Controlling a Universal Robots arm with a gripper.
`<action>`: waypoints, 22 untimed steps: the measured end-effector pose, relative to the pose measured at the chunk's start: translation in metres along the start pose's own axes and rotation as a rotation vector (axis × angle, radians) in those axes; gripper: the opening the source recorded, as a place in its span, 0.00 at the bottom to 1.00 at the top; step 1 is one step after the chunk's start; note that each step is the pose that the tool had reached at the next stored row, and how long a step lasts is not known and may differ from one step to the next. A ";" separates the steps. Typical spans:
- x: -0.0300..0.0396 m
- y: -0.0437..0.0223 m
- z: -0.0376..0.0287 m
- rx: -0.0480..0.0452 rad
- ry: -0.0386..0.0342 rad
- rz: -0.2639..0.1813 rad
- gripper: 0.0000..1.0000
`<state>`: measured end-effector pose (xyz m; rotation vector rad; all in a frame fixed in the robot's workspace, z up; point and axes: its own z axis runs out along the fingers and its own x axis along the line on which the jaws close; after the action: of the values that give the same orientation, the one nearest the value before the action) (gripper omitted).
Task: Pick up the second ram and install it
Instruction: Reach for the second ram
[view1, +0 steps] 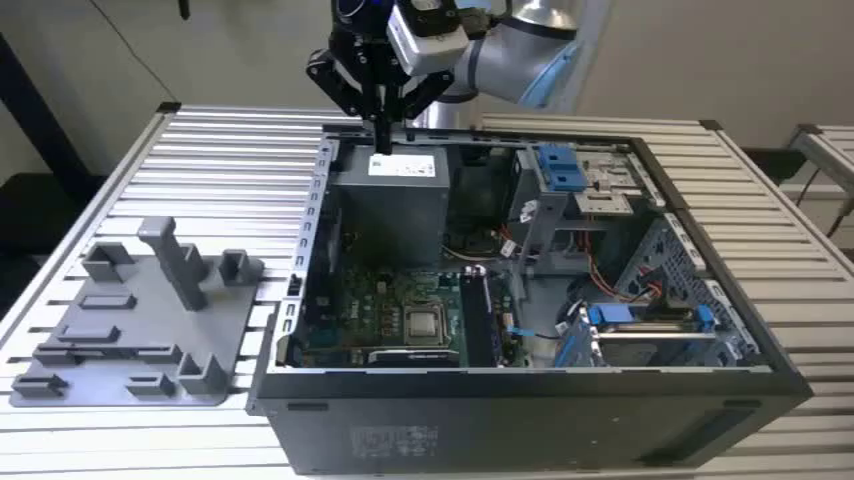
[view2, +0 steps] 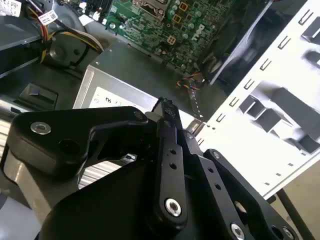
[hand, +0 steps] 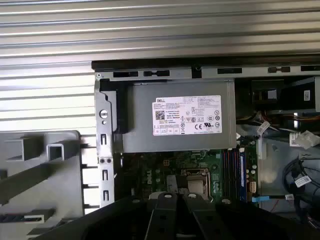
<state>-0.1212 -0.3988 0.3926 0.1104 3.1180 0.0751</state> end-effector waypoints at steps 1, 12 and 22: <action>0.0000 0.0000 0.0000 0.0000 0.0000 0.000 0.11; 0.0024 0.0000 0.0000 0.0001 0.0000 0.000 0.11; 0.0080 -0.0004 0.0000 0.0000 0.0000 0.000 0.11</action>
<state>-0.1292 -0.3986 0.3924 0.1100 3.1181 0.0750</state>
